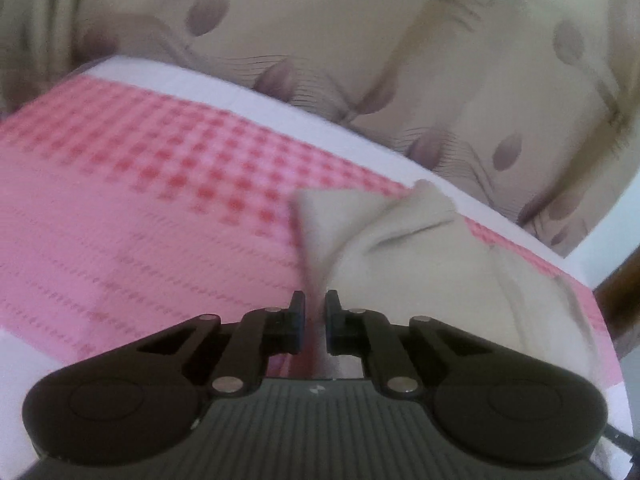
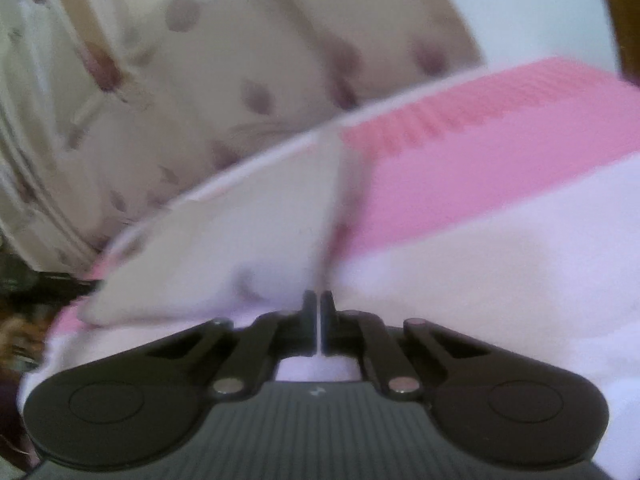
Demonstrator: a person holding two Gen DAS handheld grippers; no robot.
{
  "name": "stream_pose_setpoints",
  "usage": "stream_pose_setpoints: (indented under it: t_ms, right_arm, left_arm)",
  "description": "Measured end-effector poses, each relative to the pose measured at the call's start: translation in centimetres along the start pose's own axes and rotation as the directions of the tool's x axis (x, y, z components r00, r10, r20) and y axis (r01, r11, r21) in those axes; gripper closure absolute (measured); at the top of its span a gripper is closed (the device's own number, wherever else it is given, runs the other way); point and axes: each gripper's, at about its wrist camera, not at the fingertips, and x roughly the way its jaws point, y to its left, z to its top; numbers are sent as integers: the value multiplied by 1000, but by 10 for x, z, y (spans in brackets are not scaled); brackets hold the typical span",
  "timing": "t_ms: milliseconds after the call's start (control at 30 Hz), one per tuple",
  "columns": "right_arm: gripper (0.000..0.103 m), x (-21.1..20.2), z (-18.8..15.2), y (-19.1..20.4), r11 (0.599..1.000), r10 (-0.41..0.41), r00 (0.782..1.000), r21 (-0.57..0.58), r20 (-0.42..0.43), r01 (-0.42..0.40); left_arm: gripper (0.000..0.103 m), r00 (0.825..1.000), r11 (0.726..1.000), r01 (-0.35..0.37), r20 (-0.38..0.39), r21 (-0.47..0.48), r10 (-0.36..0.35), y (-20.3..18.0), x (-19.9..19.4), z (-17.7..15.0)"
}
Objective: Fold small clothes
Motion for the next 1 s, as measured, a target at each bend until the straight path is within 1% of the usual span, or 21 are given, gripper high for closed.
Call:
stream_pose_setpoints:
  t_ms: [67,133,200,233,267,300,333,400,433,467,500,533,600,633,667,700,767,800,833,900,1000]
  right_arm:
    - [101,-7,0,-13,1000,-22,1000,14,4,22]
    - [100,-15,6,-16,999,27,999,44,47,-30]
    - [89,-11,14,-12,995,70,996,68,58,-74]
    - [82,-7,17,-10,995,74,995,69,61,-78]
    - [58,-1,20,-5,995,80,995,60,65,-83]
    - [31,6,22,-1,996,79,995,46,66,-82]
    - [26,15,23,5,997,76,995,21,65,-77]
    - [25,31,24,13,997,80,996,-12,45,-80]
    - [27,40,24,18,995,95,995,-24,27,-95]
    - [35,48,24,21,995,94,995,-41,13,-93]
    - [64,59,23,27,996,69,998,-63,-11,-69]
    - [72,65,22,28,996,50,998,-67,-29,-51]
    - [79,67,25,31,996,40,999,-74,-18,-41]
    - [81,65,26,31,996,44,999,-76,-18,-45]
    - [82,63,27,31,996,46,999,-79,-24,-48]
    - [83,62,27,29,995,49,998,-80,-30,-51]
    - [85,58,25,24,994,56,997,-87,-43,-60]
    - [85,57,24,23,993,55,997,-98,-46,-59]
    - [85,55,24,21,993,57,997,-100,-48,-62]
    - [85,54,25,17,993,65,997,-91,-52,-69]
    - [84,58,24,13,992,95,994,-76,-47,-98]
  left_arm:
    - [100,999,999,-27,18,28,26,6,-4,-1]
    - [100,1000,999,20,18,39,-21,8,-8,-1]
    - [95,997,996,55,51,71,-59,3,-14,-1]
    - [74,994,993,80,62,82,-85,0,-16,0]
    - [44,994,993,80,70,88,-86,-4,-17,1]
    - [30,993,992,73,87,100,-82,-9,-18,3]
    - [15,989,990,71,121,118,-86,-15,-19,4]
    - [13,979,981,59,182,187,-93,-30,-19,8]
    - [11,978,970,53,183,236,-98,-40,-15,11]
    - [10,982,956,47,164,289,-97,-51,-7,13]
    - [10,988,943,23,139,333,-74,-61,3,14]
    - [16,992,928,0,119,372,-48,-69,14,15]
    - [24,997,892,-20,80,451,-18,-84,36,14]
    - [42,997,882,-45,74,468,12,-87,44,14]
    - [62,996,890,-80,62,449,59,-86,53,17]
    - [66,995,921,-96,47,376,85,-78,57,22]
    - [67,997,991,-77,35,109,74,-44,57,35]
    - [67,996,997,-83,46,5,83,-27,54,37]
    - [67,992,994,-108,61,-32,110,-18,51,37]
    - [73,978,983,-182,96,-24,183,-6,41,33]
    - [72,996,997,-80,42,-1,80,5,24,25]
